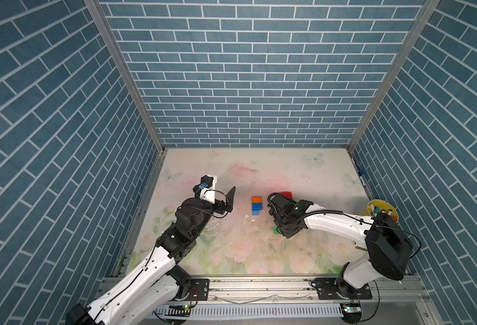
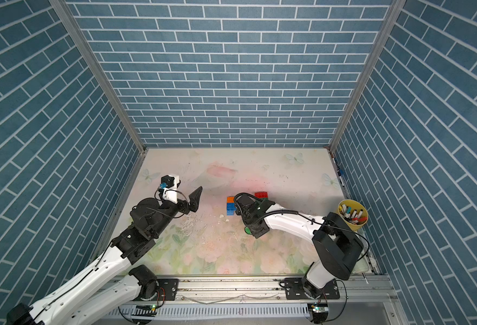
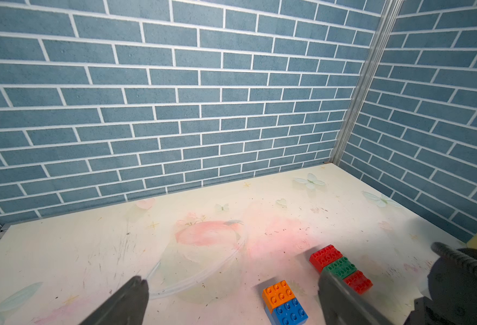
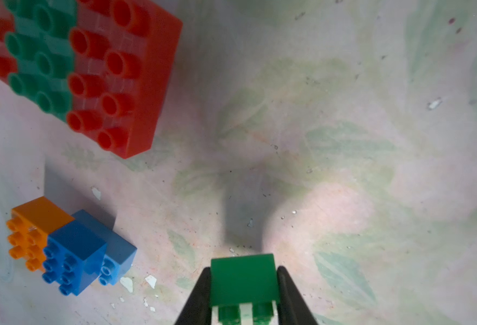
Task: Assemble a rectangle with lego
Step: Place the lego brick at the center of the board, then pick up the lego brick from the center of the board.
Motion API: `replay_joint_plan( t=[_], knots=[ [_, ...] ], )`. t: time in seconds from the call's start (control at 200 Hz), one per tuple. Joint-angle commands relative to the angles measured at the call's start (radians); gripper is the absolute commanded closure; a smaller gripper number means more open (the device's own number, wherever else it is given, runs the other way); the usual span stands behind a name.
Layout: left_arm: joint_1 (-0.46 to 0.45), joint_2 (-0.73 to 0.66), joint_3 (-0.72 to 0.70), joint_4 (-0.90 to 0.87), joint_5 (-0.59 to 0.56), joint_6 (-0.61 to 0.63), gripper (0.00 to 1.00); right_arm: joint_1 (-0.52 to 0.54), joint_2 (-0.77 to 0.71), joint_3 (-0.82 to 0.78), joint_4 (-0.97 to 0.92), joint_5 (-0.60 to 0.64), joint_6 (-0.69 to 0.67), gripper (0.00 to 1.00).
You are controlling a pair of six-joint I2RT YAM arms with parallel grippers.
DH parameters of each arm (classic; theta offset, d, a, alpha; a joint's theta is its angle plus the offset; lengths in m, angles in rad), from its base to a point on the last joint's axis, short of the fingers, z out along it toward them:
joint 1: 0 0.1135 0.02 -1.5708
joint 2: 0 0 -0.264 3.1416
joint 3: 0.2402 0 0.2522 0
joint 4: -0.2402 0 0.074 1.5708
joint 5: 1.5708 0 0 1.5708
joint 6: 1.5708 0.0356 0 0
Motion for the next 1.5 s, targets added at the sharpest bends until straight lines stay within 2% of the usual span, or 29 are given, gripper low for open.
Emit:
replay_joint_plan(
  t=[0.0,0.12,0.285,0.37,0.45,0.54,0.615,0.67,0.715,0.88,1.205,1.36,1.495],
  knots=[
    [-0.004,-0.011,-0.011,0.011,-0.018,-0.001,0.00,0.002,0.015,0.011,0.009,-0.035,0.356,0.65],
    [-0.004,-0.011,-0.007,0.002,-0.021,-0.007,0.00,0.003,0.011,0.003,0.012,-0.040,0.320,0.53],
    [-0.004,-0.009,-0.002,-0.011,-0.027,-0.019,0.00,-0.001,-0.033,-0.024,-0.007,-0.037,0.282,0.46],
    [-0.004,-0.009,0.011,-0.031,-0.041,-0.032,0.00,-0.014,-0.066,-0.007,-0.059,-0.034,0.182,0.42],
    [-0.004,-0.015,0.024,-0.051,-0.032,-0.041,0.00,-0.032,-0.086,0.075,-0.173,-0.028,-0.060,0.38],
    [-0.004,-0.024,0.023,-0.064,0.019,-0.038,0.00,-0.060,-0.055,0.192,-0.232,-0.110,-0.545,0.35],
    [-0.006,-0.025,0.012,-0.066,0.109,-0.012,0.00,-0.041,0.026,0.312,-0.369,-0.157,-0.872,0.34],
    [-0.007,-0.015,0.008,-0.071,0.175,-0.003,0.00,-0.009,0.081,0.367,-0.469,-0.136,-1.004,0.33],
    [-0.009,-0.003,0.006,-0.081,0.227,0.009,0.00,0.011,0.110,0.375,-0.498,-0.127,-1.059,0.32],
    [-0.042,0.020,-0.006,-0.127,0.302,0.039,0.00,0.056,0.141,0.332,-0.414,-0.090,-1.057,0.29],
    [-0.060,-0.006,-0.040,-0.135,0.271,0.038,0.00,0.062,0.151,0.267,-0.345,-0.023,-1.096,0.16],
    [-0.060,0.019,-0.022,-0.160,0.236,0.034,0.00,0.010,0.116,0.163,-0.205,-0.096,-1.041,0.17],
    [-0.059,0.018,-0.027,-0.155,0.234,0.027,0.00,0.000,0.137,0.158,-0.164,-0.094,-1.036,0.19]
  ],
)
